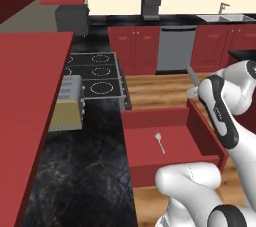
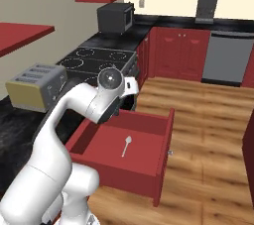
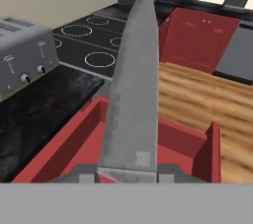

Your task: Pick up the metallic utensils from the counter and place them in the open drawer. Make sure not to pick up any wooden utensils.

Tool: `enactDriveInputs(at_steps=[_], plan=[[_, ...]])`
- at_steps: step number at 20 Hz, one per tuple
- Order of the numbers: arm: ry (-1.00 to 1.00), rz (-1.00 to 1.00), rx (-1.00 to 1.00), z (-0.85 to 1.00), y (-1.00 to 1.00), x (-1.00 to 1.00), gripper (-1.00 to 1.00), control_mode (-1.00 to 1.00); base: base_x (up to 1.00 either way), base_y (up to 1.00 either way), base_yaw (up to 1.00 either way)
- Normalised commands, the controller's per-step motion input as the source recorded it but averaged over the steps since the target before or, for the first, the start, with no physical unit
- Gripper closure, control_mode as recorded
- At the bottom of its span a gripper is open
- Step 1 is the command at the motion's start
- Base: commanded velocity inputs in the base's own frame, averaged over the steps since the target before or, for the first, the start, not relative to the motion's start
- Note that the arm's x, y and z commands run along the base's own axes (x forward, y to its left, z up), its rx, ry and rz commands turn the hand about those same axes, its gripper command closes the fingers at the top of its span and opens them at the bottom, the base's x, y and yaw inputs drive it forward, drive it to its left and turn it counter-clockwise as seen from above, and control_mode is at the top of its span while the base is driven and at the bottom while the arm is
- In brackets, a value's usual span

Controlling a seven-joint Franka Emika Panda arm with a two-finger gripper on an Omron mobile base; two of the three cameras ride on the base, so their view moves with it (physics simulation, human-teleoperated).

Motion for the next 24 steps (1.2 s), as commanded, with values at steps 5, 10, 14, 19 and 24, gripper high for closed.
enactDriveInputs(at_steps=[5, 10, 14, 19, 24], plan=[[0.01, 0.0, 0.04, -0.17, 0.15, -0.04, 1.0, -1.0, -0.09, 0.19, 0.0], [0.3, 0.0, 0.03, -0.71, 0.61, 0.05, 1.0, -1.0, 0.0, 0.0, 0.0], [0.38, 0.0, 0.0, -0.83, 0.26, 0.26, 1.0, -1.0, 0.0, 0.0, 0.0], [0.16, 0.0, -0.01, -0.78, 0.04, 0.41, 1.0, -1.0, 0.0, 0.0, 0.0], [0.1, 0.0, 0.0, -0.71, 0.0, 0.57, 1.0, -1.0, 0.0, 0.0, 0.0]])
